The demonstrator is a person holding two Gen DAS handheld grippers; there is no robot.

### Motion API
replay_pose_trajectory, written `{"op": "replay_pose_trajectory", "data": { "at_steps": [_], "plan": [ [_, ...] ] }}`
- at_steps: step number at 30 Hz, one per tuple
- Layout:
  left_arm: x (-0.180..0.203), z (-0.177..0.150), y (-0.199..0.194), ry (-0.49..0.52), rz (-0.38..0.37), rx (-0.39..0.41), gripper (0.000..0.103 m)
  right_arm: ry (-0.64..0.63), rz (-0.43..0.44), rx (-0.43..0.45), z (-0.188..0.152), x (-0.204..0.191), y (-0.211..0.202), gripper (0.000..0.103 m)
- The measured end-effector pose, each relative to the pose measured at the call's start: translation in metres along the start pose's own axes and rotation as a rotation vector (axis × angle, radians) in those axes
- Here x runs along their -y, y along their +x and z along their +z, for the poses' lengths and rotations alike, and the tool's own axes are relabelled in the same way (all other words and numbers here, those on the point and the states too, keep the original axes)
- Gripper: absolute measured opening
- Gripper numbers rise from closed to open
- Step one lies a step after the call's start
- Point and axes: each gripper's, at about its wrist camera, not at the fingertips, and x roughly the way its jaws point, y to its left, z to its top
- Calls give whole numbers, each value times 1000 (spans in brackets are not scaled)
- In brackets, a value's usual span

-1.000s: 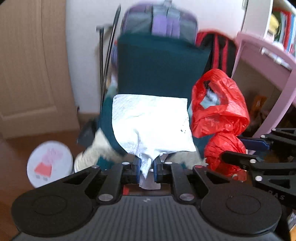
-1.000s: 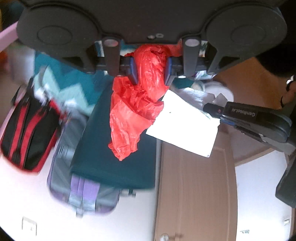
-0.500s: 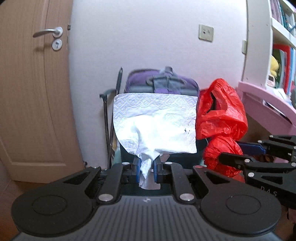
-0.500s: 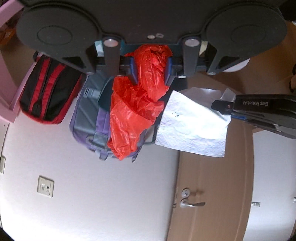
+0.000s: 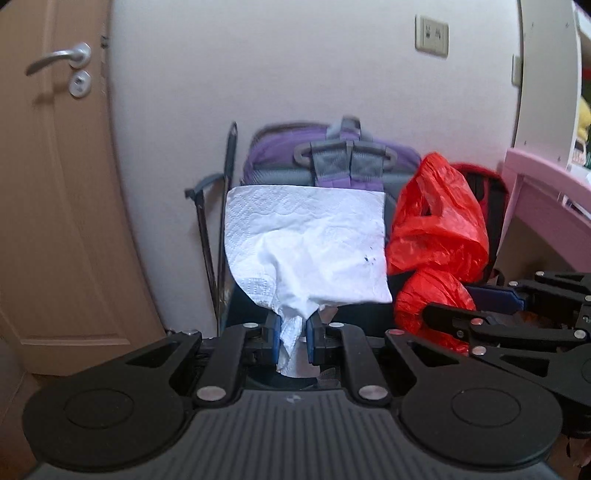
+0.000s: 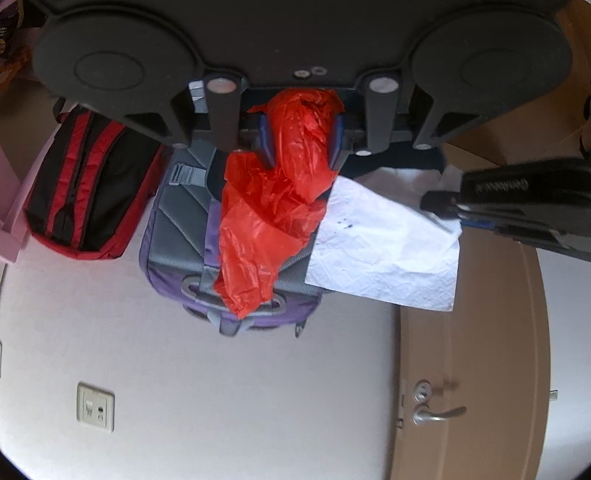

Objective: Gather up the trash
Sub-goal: 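Carry the white paper and red bag to the wastebasket and open both tools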

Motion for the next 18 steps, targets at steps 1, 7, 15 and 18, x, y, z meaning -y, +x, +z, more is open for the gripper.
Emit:
{"op": "replay_pose_trajectory", "data": {
  "at_steps": [1, 7, 15, 18],
  "plan": [
    [2, -1, 8, 6, 1, -16, 13, 2, 3, -13, -1, 1, 8, 30],
    [12, -7, 51, 36, -6, -93, 13, 18, 16, -76, -11, 11, 45, 30],
    [22, -22, 88, 87, 0, -190, 13, 17, 43, -151, -27, 15, 77, 33],
    [20, -25, 95, 74, -14, -216, 13, 5, 44, -144, -28, 14, 80, 32]
  ]
}}
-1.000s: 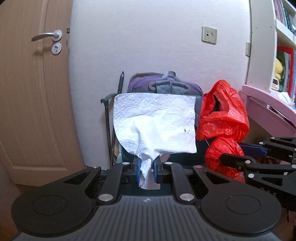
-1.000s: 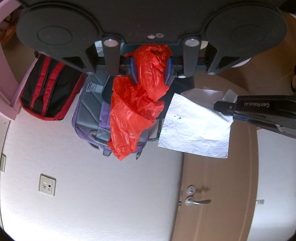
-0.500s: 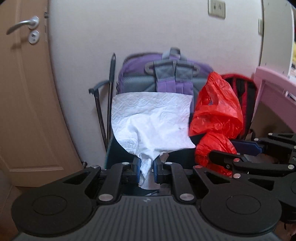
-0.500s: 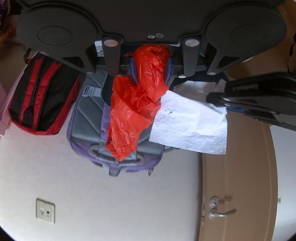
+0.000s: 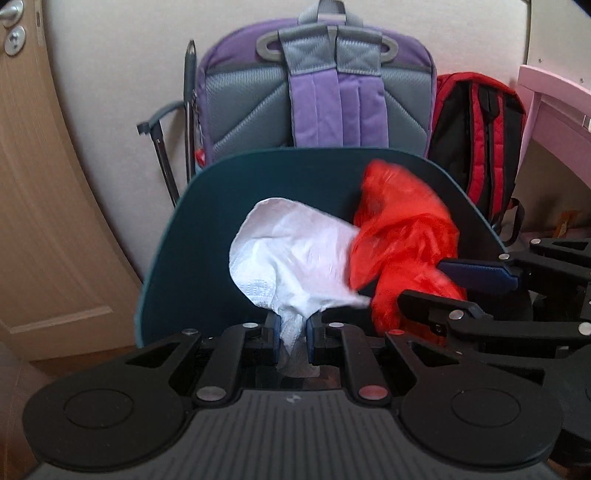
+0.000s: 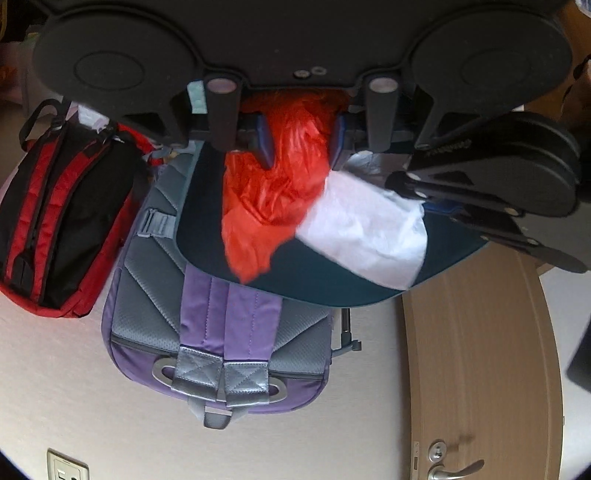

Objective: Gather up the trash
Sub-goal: 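Carry the white paper and red bag to the wastebasket and open both tools, then lower both tools back toward the remaining trash on the floor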

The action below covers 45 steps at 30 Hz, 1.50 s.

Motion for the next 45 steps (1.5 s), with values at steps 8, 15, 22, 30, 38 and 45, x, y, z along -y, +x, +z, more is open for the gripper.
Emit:
{"op": "replay_pose_trajectory", "data": {
  "at_steps": [8, 15, 22, 30, 38, 45],
  "plan": [
    [-4, 1, 0, -42, -12, -12, 19, 35, 5, 26, 1, 5, -9, 41],
    [-2, 2, -20, -64, -9, 18, 57, 62, 1, 59, 2, 7, -36, 46],
    [0, -6, -59, -66, -18, 67, 64, 70, 10, 84, -2, 5, -75, 51],
    [-2, -28, -107, -73, -22, 99, 72, 90, 56, 108, -16, -8, -120, 56],
    [-5, -64, -143, -61, -22, 107, 82, 75, 103, 106, -39, -29, -151, 57],
    [-10, -99, -159, -72, -54, 104, 93, 74, 137, 89, -61, -42, -162, 58]
  ]
}}
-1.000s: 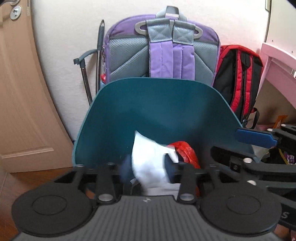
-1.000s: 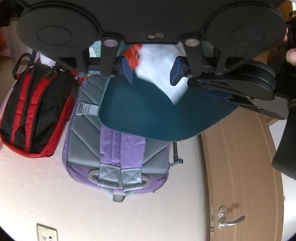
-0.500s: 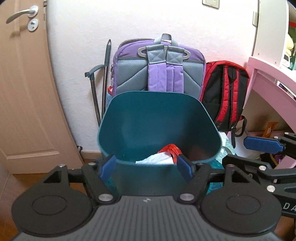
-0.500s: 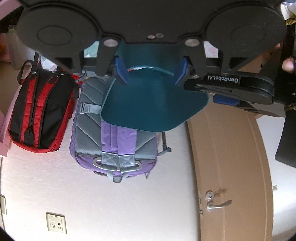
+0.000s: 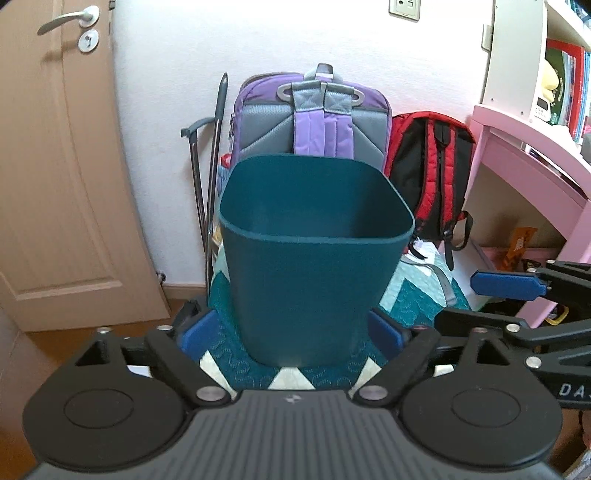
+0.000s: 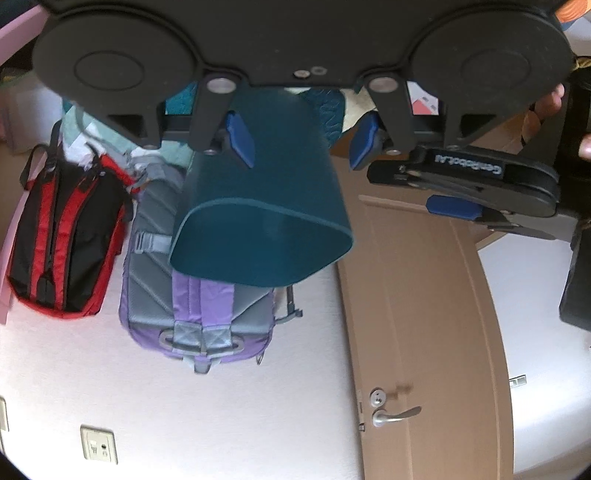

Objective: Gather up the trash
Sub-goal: 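Lower both tools back toward the remaining trash on the floor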

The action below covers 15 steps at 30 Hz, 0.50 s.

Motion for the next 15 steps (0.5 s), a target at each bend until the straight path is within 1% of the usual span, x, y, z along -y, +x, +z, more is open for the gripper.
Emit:
{"op": "replay_pose_trajectory", "data": {
  "at_steps": [4, 8, 12, 15],
  "plan": [
    [-9, -26, 2, -21, -23, -12, 98, 7, 16, -43, -21, -3, 8, 58],
    [-23, -52, 20, -55, -42, -45, 99, 21, 32, -110, -48, -1, 30, 58],
    [-43, -81, 54, -99, -33, -118, 99, 35, 34, -199, -82, 3, 64, 58],
    [-59, -103, 87, -130, -15, -185, 99, 58, 37, -271, -115, 7, 94, 58]
  ]
}}
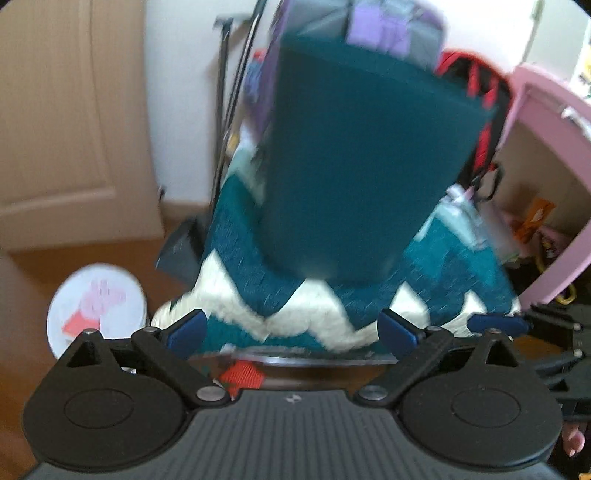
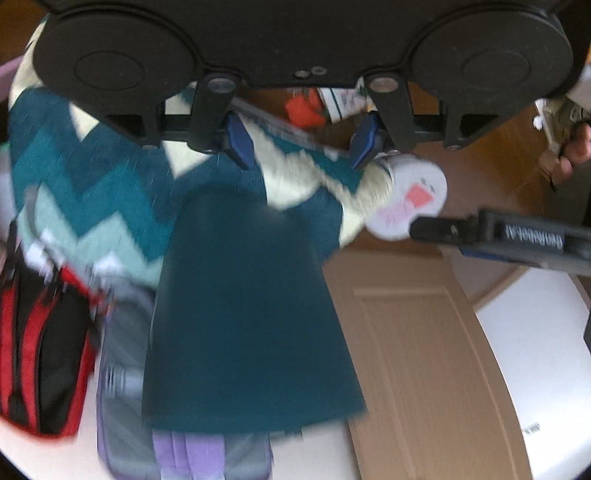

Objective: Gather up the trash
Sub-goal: 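Lower both tools back toward the remaining trash on the floor, then grasp the clear plastic tray with the left tool while the right tool grasps the white sock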

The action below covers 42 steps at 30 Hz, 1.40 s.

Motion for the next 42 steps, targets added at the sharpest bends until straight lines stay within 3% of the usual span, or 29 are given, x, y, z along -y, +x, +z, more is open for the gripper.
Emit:
{"op": "replay_pose_trajectory", "data": {
  "at_steps": [8, 22, 32, 42],
  "plan": [
    [-31, -36, 97, 29, 42, -168, 99, 33, -5, -181, -66, 18, 101, 58],
    [-37, -96, 250, 189, 93, -409, 99, -57, -21, -470, -175, 30, 246, 58],
    [-32, -158, 352, 243, 88, -590, 99, -134, 39, -633, -227, 22, 316, 58],
    [-34, -203, 411, 199, 69, -690, 99, -233, 88, -713, -264, 14, 362, 58]
  ]
}}
